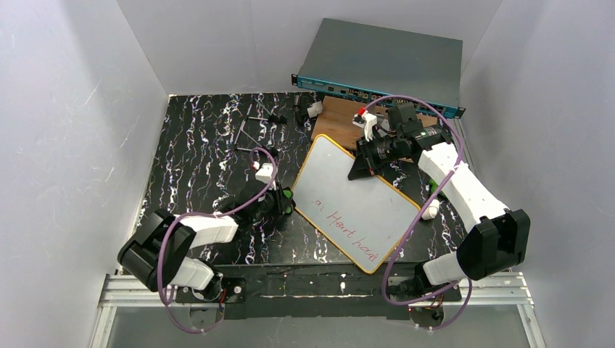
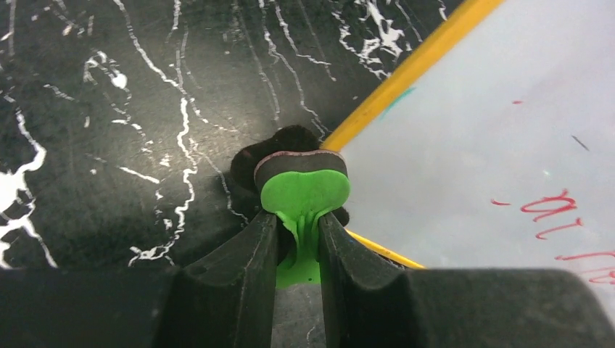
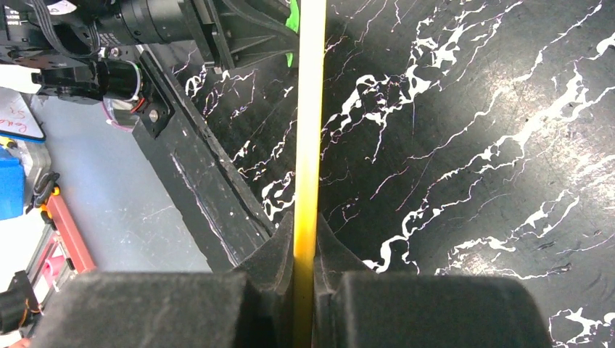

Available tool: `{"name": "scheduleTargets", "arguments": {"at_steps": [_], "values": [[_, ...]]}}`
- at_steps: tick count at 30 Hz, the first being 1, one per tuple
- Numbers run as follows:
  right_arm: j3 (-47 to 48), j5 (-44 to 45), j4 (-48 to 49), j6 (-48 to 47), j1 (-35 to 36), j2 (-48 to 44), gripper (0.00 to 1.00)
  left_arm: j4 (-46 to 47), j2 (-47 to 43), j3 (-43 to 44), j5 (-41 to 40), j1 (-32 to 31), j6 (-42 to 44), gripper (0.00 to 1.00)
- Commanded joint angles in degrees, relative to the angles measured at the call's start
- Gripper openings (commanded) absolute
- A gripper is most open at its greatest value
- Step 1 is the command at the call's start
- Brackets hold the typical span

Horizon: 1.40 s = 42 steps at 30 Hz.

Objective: Erase the whiteboard
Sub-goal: Erase the whiteboard at the center of the board.

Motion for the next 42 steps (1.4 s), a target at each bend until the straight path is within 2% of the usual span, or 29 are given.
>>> {"name": "scheduleTargets", "arguments": {"at_steps": [1,10,14,19,21,24,26,29,30,31,38,42], "values": [[0.89,-8.87,4.35,-3.52,0.91,-2.48,0.01,4.56,-1.09,0.87,6.84,-3.51,1.53,0.0],[0.95,-9.07,4.32,-3.44,0.9,-2.02,0.01,8.24,2.59,4.12,9.13,-12.56,1.81,0.0],[0.79,-8.73,4.33,-3.51,0.9,-2.25,0.01,3.93,2.95,9.07,9.33,-14.53,5.34,0.0],[0.54,-8.54,4.43,-3.6,0.94,-2.55,0.01,-9.31,-0.9,12.61,-7.13,-13.32,8.36,0.0],[0.59,-8.68,4.41,-3.53,0.9,-2.52,0.01,-10.77,-3.01,11.94,-9.36,-10.02,5.66,0.0],[0.62,-8.72,4.44,-3.53,0.9,-2.48,0.01,-10.93,-5.42,10.55,-7.95,-5.17,3.16,0.0],[0.57,-8.68,4.45,-3.52,0.9,-2.48,0.01,-12.22,-5.36,11.28,-5.51,-4.1,4.23,0.0],[0.64,-8.63,4.41,-3.52,0.9,-2.48,0.01,-11.21,-2.81,12.5,3.28,-4.44,6.54,0.0],[0.61,-8.55,4.4,-3.57,0.85,-2.48,0.01,-9.63,-2.23,12.25,5.29,-5.4,7.03,0.09],[0.59,-8.51,4.4,-3.56,0.88,-2.48,0.01,-8.28,-1.89,11.87,6.21,-6.84,8.13,0.0],[0.81,-8.83,4.34,-3.5,0.9,-1.96,0.01,-3.84,0.98,13.21,6.68,-18.25,13.25,0.0],[0.68,-8.72,4.4,-3.51,0.9,-2.07,0.01,-5.51,2.31,14.82,1.57,-20.45,13.39,0.0]]}}
